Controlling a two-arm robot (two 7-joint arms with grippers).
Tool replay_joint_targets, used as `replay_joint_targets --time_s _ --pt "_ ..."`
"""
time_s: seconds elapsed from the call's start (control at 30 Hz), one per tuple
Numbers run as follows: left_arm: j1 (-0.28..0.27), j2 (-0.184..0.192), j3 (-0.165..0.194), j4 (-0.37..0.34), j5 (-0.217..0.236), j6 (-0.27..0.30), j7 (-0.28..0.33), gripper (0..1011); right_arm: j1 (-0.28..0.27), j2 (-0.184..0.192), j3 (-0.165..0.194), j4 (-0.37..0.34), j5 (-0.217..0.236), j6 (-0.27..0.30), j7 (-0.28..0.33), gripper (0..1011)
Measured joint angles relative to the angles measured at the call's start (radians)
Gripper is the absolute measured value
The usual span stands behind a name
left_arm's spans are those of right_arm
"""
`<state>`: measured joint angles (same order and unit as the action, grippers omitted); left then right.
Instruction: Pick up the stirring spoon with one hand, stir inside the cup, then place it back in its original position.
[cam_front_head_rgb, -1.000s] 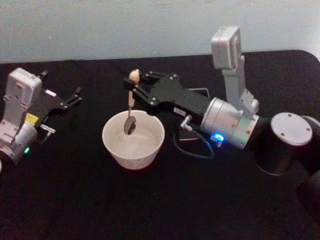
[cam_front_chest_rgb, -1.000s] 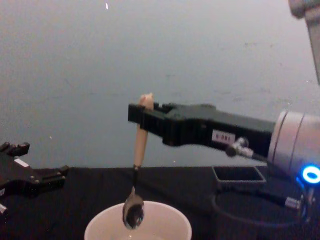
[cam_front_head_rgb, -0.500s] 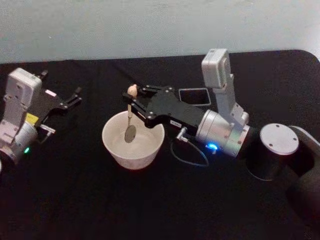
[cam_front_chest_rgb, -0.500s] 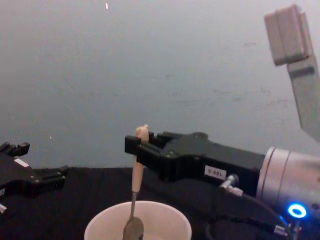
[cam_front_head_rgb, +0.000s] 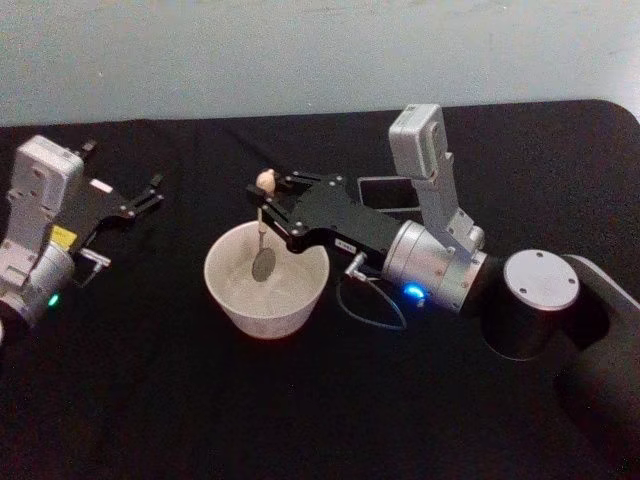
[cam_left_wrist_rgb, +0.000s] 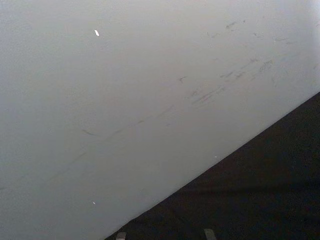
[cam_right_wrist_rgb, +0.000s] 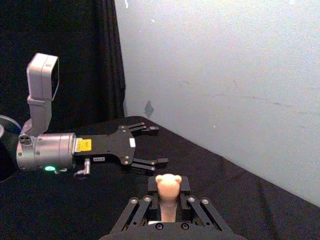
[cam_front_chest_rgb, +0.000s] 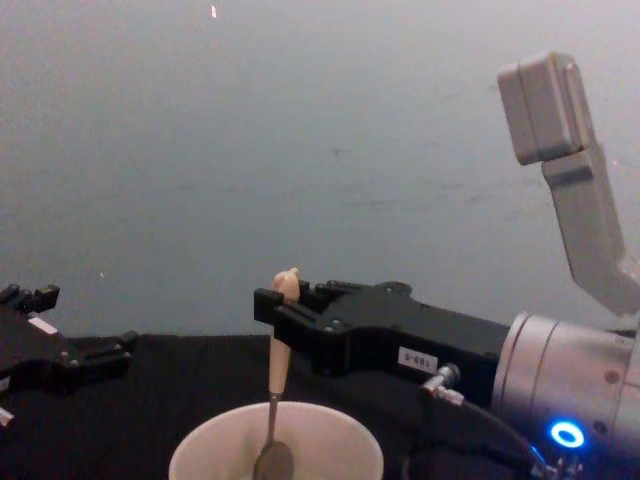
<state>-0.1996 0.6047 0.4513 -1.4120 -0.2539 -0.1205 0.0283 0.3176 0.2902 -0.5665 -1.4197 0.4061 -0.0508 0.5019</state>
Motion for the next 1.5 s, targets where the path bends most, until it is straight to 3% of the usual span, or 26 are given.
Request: replay_joint_targets --time_s 0.87,1.5 --pt "0.000 0.000 0.000 0.000 0.000 0.000 0.000 1001 -0.012 -0.006 0.027 0.002 -0.031 0.014 -0.009 228" --pt "0.000 0.000 0.000 0.000 0.000 0.000 0.000 1001 -0.075 0.067 0.056 -0.103 0.004 0.029 0.014 228"
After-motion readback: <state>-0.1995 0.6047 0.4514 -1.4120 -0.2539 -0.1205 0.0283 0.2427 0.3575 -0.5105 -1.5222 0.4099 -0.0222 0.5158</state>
